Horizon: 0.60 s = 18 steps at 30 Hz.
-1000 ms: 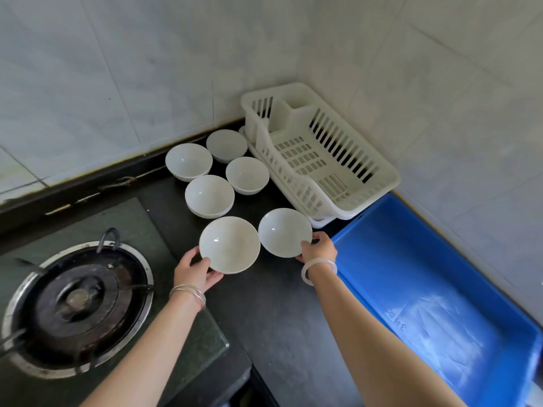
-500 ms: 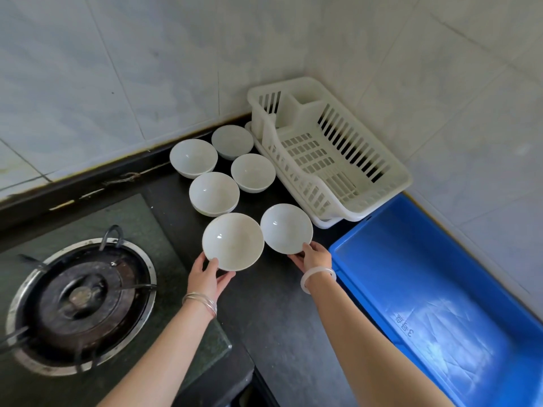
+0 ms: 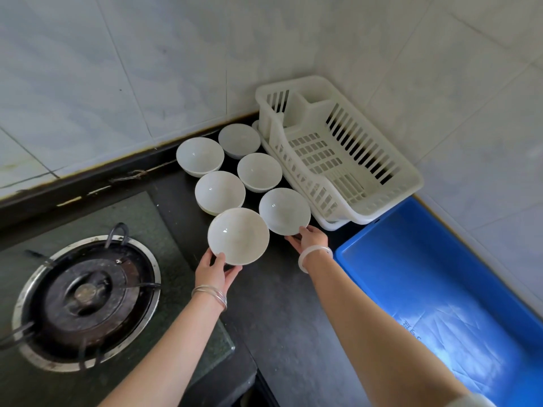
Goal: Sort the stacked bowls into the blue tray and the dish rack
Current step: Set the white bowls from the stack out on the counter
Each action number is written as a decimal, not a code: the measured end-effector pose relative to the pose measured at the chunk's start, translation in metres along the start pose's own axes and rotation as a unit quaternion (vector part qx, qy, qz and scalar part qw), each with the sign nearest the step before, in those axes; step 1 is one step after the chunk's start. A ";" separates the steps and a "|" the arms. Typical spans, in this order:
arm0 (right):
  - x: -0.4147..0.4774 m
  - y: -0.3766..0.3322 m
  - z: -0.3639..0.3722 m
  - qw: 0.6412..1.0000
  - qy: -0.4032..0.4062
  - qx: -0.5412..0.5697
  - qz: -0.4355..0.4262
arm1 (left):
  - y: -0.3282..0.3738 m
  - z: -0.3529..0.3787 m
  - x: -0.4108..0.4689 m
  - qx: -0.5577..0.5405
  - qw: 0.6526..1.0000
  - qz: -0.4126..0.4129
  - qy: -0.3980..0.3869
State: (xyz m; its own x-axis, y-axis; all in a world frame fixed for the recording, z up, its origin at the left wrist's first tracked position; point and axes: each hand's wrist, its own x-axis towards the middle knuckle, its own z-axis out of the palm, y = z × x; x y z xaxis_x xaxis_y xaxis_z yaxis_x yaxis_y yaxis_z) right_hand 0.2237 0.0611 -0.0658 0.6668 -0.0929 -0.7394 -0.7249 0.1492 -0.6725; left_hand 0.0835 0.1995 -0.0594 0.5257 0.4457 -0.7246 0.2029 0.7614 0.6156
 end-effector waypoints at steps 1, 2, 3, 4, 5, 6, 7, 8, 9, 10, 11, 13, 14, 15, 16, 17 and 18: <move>0.001 -0.002 0.002 1.000 -0.002 0.001 0.002 | 0.000 0.000 0.000 -0.001 1.000 -0.001 0.001; 0.001 -0.003 0.003 1.000 -0.003 0.001 0.004 | 0.000 0.000 0.001 -0.001 1.000 -0.002 0.002; 0.002 -0.004 0.003 1.000 -0.001 -0.001 0.006 | 0.000 0.000 0.002 0.000 1.000 -0.003 0.001; 0.001 -0.005 0.004 1.000 0.000 -0.004 0.007 | 0.000 -0.001 0.002 0.002 1.000 -0.003 0.000; 0.001 -0.005 0.004 1.000 -0.001 -0.005 0.007 | 0.000 -0.001 0.003 0.004 1.000 -0.004 -0.001; 0.001 -0.005 0.003 1.000 -0.003 -0.004 0.007 | 0.000 -0.002 0.003 0.005 1.000 -0.004 -0.001; 0.000 -0.005 0.002 1.000 -0.005 -0.001 0.007 | 0.000 -0.002 0.003 0.007 1.000 -0.004 0.000; 0.000 -0.004 0.002 1.000 -0.006 0.003 0.009 | 0.000 -0.002 0.003 0.009 1.000 -0.004 0.002; 0.000 -0.004 0.001 1.000 -0.008 0.008 0.012 | -0.001 -0.002 0.002 0.011 1.000 -0.003 0.005; -0.001 -0.004 0.000 1.000 -0.010 0.013 0.015 | -0.001 -0.001 0.002 0.012 1.000 -0.003 0.009; -0.001 -0.005 0.000 1.000 -0.012 0.015 0.018 | -0.001 -0.001 0.002 0.014 1.000 -0.003 0.012; -0.003 -0.005 -0.002 1.000 -0.017 0.010 0.023 | -0.002 0.000 0.002 0.020 1.000 -0.003 0.017; -0.004 -0.006 -0.002 0.999 -0.018 0.006 0.026 | -0.002 0.000 0.002 0.024 1.000 -0.002 0.018; -0.004 -0.006 -0.003 0.999 -0.019 0.002 0.031 | -0.002 0.000 0.003 0.027 0.999 -0.002 0.018; -0.005 -0.007 -0.003 0.999 -0.020 -0.003 0.036 | -0.002 -0.001 0.003 0.028 0.999 -0.002 0.017; -0.006 -0.008 -0.004 0.999 -0.023 -0.008 0.041 | -0.002 -0.001 0.003 0.028 0.999 -0.002 0.017; -0.007 -0.008 -0.004 0.999 -0.026 -0.014 0.044 | -0.003 -0.001 0.003 0.027 0.999 0.000 0.019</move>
State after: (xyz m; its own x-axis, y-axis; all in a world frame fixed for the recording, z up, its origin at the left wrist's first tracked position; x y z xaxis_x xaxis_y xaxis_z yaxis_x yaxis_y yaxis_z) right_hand 0.2242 0.0565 -0.0552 0.6084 -0.0294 -0.7931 -0.7848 0.1261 -0.6067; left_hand 0.0835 0.1993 -0.0634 0.4941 0.4641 -0.7351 0.2471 0.7357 0.6306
